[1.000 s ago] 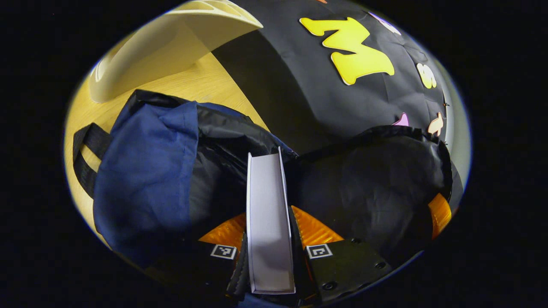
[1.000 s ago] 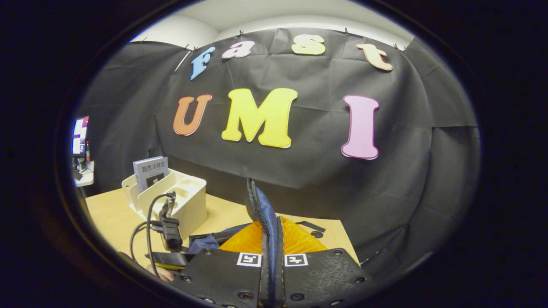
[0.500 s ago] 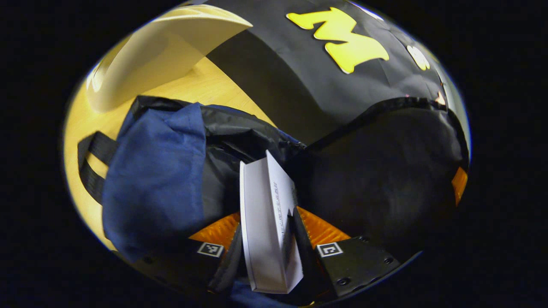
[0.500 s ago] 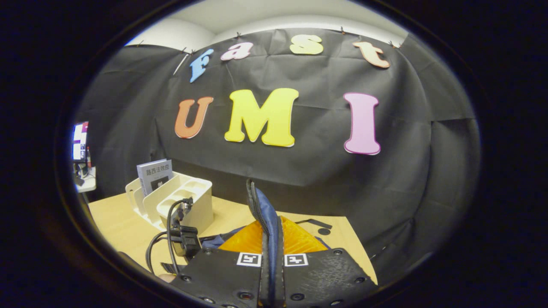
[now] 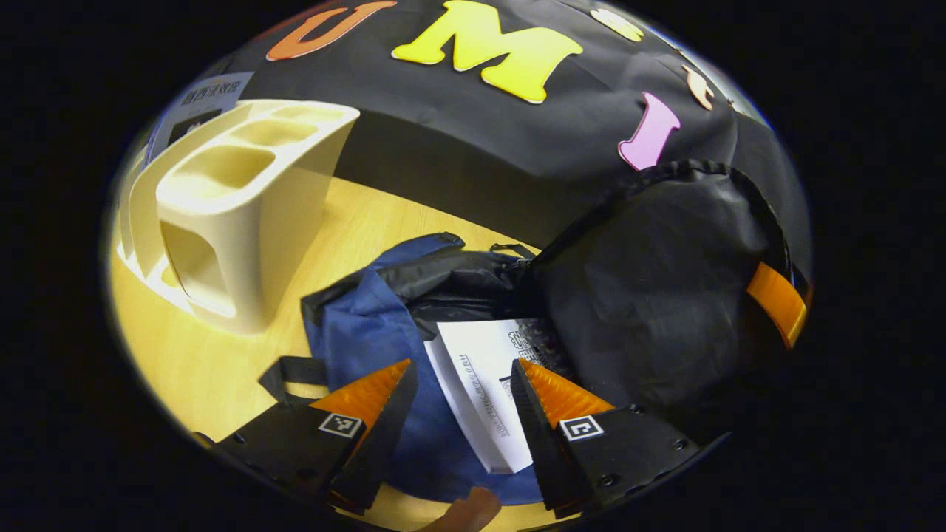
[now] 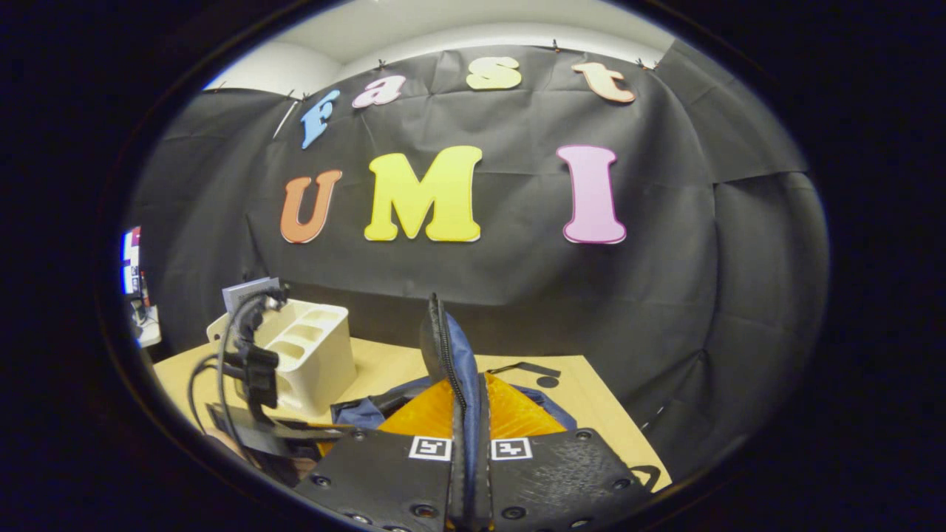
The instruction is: Open the schoolbag, grab two books from the bookshelf and put them into the schoolbag.
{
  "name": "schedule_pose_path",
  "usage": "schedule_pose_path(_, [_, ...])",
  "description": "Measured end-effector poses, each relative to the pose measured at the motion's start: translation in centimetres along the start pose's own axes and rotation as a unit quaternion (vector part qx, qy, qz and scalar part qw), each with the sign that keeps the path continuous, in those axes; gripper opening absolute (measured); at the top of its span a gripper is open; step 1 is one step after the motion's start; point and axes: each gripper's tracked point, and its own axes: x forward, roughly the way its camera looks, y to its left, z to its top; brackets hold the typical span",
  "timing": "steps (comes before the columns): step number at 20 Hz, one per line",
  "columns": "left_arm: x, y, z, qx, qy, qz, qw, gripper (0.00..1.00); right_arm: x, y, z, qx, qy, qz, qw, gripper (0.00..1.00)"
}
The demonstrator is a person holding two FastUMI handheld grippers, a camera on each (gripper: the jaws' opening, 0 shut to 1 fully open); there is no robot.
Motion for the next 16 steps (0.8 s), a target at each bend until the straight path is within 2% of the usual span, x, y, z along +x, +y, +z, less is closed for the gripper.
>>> schedule_pose_path(2, [-2.4,1.5,1.2,0.043,-0.021,0.021,0.999,0.82,-0.1,0.2,-0.2,0.000,-0.002,-0.002,1.000,0.05])
schedule_pose_path(3, [-3.5,2.3,2.1,0.062,-0.037,0.032,0.997,0.82,-0.1,0.5,-0.2,-0.001,-0.004,0.000,1.000,0.08])
schedule_pose_path(4, [-4.7,3.2,3.2,0.077,-0.057,0.041,0.995,0.82,-0.1,0.7,-0.3,-0.003,-0.006,0.002,1.000,0.05])
schedule_pose_path(8, [-9.6,7.0,7.9,0.105,-0.123,0.087,0.983,0.82,0.1,0.7,-0.9,0.003,0.003,-0.002,1.000,0.05])
schedule_pose_path(11, [-12.7,11.2,11.3,0.126,-0.141,0.147,0.971,0.84,0.1,0.7,-0.9,0.007,0.008,-0.005,1.000,0.05])
schedule_pose_path(12, [-13.3,12.5,12.1,0.133,-0.140,0.155,0.969,0.84,0.1,0.7,-1.0,0.007,0.009,-0.005,1.000,0.05])
schedule_pose_path(13, [-14.3,13.5,13.1,0.140,-0.148,0.169,0.964,0.94,0.3,0.8,-1.0,0.005,0.011,-0.004,1.000,0.05])
schedule_pose_path(14, [-14.9,14.5,14.5,0.147,-0.157,0.185,0.959,0.99,0.3,0.9,-1.1,0.003,0.012,-0.004,1.000,0.05])
schedule_pose_path(16, [-16.3,16.0,17.0,0.150,-0.172,0.203,0.952,1.00,0.5,1.0,-1.3,0.001,0.017,-0.003,1.000,0.05])
